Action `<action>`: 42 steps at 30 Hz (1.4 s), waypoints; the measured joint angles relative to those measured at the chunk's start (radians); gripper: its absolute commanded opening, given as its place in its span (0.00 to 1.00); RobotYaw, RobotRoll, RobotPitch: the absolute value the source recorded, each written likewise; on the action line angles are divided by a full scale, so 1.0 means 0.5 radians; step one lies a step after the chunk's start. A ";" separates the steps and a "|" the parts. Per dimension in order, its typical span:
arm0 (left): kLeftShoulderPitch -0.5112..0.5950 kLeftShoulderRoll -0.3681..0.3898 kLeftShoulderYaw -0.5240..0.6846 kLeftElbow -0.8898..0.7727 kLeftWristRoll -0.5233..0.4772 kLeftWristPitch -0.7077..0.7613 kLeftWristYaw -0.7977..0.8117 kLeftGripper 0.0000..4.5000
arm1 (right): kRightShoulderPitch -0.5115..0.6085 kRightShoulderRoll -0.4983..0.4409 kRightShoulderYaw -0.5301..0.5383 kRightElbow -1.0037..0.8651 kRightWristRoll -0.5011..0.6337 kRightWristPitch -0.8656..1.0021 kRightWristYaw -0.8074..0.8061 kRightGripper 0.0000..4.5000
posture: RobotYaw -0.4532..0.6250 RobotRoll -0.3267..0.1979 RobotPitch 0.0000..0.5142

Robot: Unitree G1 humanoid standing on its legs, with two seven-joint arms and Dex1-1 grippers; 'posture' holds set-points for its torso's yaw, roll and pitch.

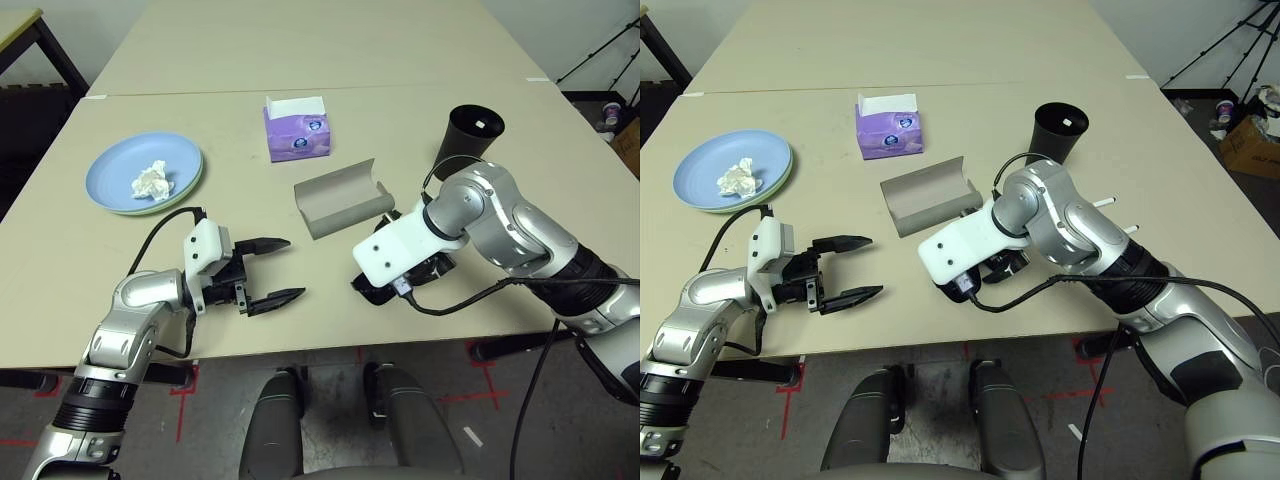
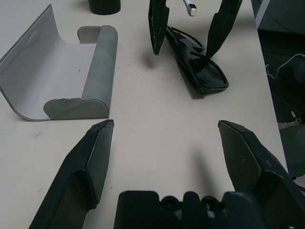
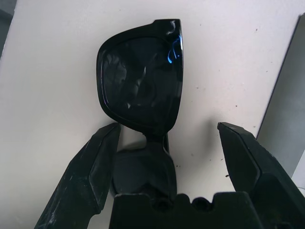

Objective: Organize and tidy the items on the table.

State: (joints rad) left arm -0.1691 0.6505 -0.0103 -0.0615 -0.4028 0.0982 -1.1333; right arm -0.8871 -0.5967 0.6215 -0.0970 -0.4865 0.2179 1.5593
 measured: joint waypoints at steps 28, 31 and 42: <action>0.018 0.001 0.000 0.000 0.005 -0.002 0.002 1.00 | -0.016 0.000 0.004 0.041 -0.056 -0.121 0.015 0.11 | 0.41 0.62 0.33; 0.019 0.001 0.000 0.000 0.006 -0.002 0.002 1.00 | -0.016 -0.002 0.004 0.041 -0.055 -0.131 0.014 0.08 | 0.41 0.62 0.33; 0.019 0.008 0.000 0.000 0.008 -0.002 0.002 1.00 | -0.028 -0.003 0.002 0.052 -0.042 -0.145 0.025 0.08 | 0.40 0.62 0.31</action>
State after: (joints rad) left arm -0.1596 0.6544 -0.0102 -0.0613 -0.3988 0.0974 -1.1325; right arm -0.9013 -0.5980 0.6226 -0.0712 -0.5074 0.1454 1.5717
